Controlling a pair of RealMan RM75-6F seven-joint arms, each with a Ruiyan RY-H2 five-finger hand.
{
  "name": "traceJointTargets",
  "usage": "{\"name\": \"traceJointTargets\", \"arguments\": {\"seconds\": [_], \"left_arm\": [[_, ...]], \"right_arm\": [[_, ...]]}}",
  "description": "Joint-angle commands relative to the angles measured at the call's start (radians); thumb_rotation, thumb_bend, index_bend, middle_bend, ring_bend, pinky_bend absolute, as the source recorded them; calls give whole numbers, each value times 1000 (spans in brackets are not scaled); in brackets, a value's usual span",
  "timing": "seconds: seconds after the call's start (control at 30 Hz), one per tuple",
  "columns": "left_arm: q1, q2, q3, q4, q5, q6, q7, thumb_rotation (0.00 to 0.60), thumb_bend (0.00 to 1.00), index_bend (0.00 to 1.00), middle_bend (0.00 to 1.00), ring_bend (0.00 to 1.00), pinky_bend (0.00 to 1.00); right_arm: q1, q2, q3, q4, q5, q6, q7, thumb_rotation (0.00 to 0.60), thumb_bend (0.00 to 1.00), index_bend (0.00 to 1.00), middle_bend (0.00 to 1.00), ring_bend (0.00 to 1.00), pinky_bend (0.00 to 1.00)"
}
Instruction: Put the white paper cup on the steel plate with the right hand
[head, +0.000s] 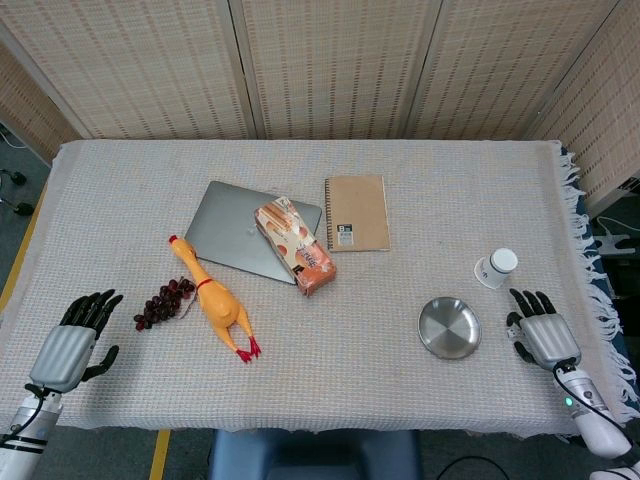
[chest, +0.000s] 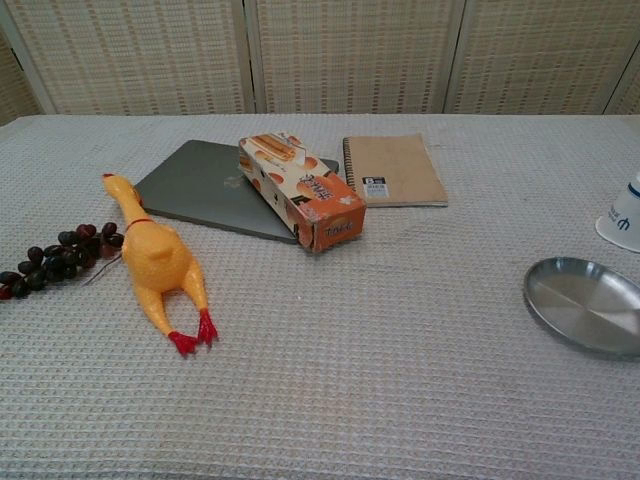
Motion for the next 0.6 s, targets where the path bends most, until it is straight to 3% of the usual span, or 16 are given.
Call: {"name": "traceJointTargets", "arguments": {"seconds": [0.03, 0.3, 0.6], "left_arm": [[0, -1, -1, 1, -3, -2, 1, 600, 408, 0, 0, 0, 85], [-3, -4, -3, 5, -12, -10, 9, 600, 409, 0, 0, 0, 85], [-2, -4, -3, 4, -11, -6, 11, 600, 410, 0, 0, 0, 86]], "right_arm": [[8, -11, 0, 12, 1, -9, 7, 600, 262, 383, 0, 0, 64], [14, -40, 0, 48, 4, -9, 3, 600, 262, 458, 2, 0, 153], [6, -54, 9, 64, 22, 10, -20, 600, 262, 504, 3, 0, 185]]}}
